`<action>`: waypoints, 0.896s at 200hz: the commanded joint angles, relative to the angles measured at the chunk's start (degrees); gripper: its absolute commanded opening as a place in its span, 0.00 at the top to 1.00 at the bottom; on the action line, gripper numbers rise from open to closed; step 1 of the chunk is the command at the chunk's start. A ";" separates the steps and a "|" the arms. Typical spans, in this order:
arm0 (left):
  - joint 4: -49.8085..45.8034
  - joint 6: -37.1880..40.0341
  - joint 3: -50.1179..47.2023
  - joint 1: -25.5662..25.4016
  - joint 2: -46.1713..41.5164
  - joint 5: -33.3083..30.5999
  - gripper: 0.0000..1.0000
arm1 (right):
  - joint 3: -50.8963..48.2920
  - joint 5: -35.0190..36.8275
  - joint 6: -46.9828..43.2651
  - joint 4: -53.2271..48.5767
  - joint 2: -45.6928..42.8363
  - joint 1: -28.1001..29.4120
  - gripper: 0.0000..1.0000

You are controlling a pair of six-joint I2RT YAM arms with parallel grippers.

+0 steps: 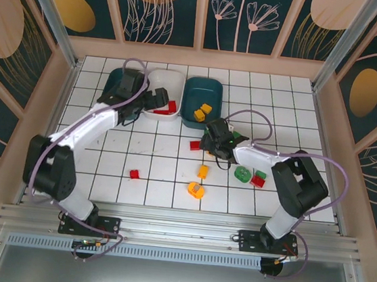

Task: Sort the legos into containers by color

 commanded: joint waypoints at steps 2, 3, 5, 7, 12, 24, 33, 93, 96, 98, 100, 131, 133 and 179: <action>5.20 -1.24 -8.99 -0.03 -8.62 -2.53 0.01 | 3.16 1.62 2.26 -3.38 2.32 0.40 0.42; 5.27 -1.21 -9.34 -0.03 -9.08 -2.71 0.02 | 3.24 1.65 2.28 -3.43 2.35 0.43 0.42; 5.39 -1.10 -10.04 -0.07 -9.97 -2.97 0.01 | 3.42 1.77 2.27 -3.63 2.52 0.52 0.42; 5.44 -0.99 -10.64 -0.04 -10.73 -3.17 0.01 | 3.59 1.86 2.29 -3.83 2.65 0.54 0.43; 5.34 -0.85 -11.78 -0.07 -12.61 -3.86 0.02 | 3.92 2.06 2.28 -4.20 2.80 0.71 0.44; 4.78 -0.75 -15.44 -0.02 -16.84 -5.14 0.01 | 4.34 2.55 2.17 -4.92 2.97 0.96 0.45; 4.41 -0.74 -17.32 0.02 -19.71 -5.51 0.01 | 4.40 2.65 1.99 -5.15 3.03 0.98 0.47; -0.78 1.78 -18.57 -0.02 -28.97 -6.46 0.01 | 6.17 5.59 -0.88 -6.25 3.07 2.37 0.70; -0.89 1.88 -18.57 -0.07 -29.14 -6.48 0.01 | 6.39 5.73 -1.12 -6.44 3.04 2.42 0.71; -0.96 1.93 -18.57 -0.04 -29.25 -6.59 0.01 | 6.51 5.91 -1.17 -6.53 3.04 2.51 0.72; -1.05 1.95 -18.59 -0.05 -29.41 -6.64 0.02 | 6.63 6.12 -1.29 -6.71 3.07 2.57 0.72; -0.51 1.03 -20.08 -0.03 -30.97 -6.43 0.02 | 7.18 8.52 -2.01 -7.94 0.75 4.26 0.74; -0.47 0.89 -20.20 -0.03 -30.98 -6.32 0.02 | 7.19 8.73 -2.10 -8.03 0.54 4.42 0.74; 0.33 -0.78 -22.76 -0.10 -29.18 -1.63 0.01 | 13.16 11.24 -7.41 -12.57 -3.72 5.23 0.75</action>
